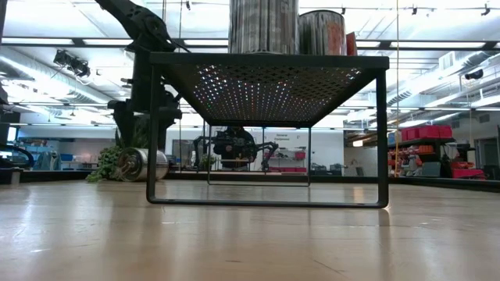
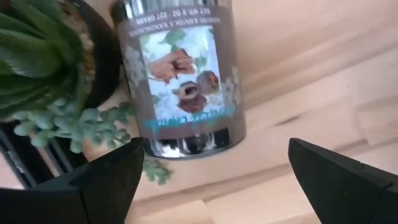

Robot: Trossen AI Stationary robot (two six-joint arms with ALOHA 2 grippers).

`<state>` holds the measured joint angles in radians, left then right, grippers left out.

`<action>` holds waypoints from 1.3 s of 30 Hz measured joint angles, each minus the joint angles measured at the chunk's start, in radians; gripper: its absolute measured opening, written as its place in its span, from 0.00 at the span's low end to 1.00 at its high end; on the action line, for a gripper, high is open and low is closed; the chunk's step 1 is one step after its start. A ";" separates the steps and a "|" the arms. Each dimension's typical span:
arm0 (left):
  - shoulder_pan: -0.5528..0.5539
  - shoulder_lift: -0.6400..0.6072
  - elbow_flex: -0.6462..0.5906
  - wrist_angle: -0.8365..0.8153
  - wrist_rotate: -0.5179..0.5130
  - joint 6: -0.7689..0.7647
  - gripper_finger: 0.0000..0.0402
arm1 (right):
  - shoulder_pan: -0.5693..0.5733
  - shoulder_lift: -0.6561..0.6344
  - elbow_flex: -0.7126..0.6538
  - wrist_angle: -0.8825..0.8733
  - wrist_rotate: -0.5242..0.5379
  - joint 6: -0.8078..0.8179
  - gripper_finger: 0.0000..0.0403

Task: Pick & Place candle stick holders
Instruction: Put the brown scented candle on the shelf

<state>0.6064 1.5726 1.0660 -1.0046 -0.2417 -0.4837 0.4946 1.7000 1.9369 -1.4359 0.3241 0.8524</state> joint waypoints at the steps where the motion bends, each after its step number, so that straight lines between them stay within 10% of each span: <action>1: 0.001 0.000 0.000 0.001 -0.015 -0.002 0.99 | 0.000 0.000 0.000 0.000 0.000 0.000 0.79; 39: 0.018 -0.002 0.000 0.391 0.073 -0.027 0.99 | 0.000 0.000 0.000 -0.023 0.008 0.030 0.79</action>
<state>0.6247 1.5711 1.0657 -0.6138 -0.1690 -0.5108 0.4946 1.6999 1.9369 -1.4594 0.3321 0.8822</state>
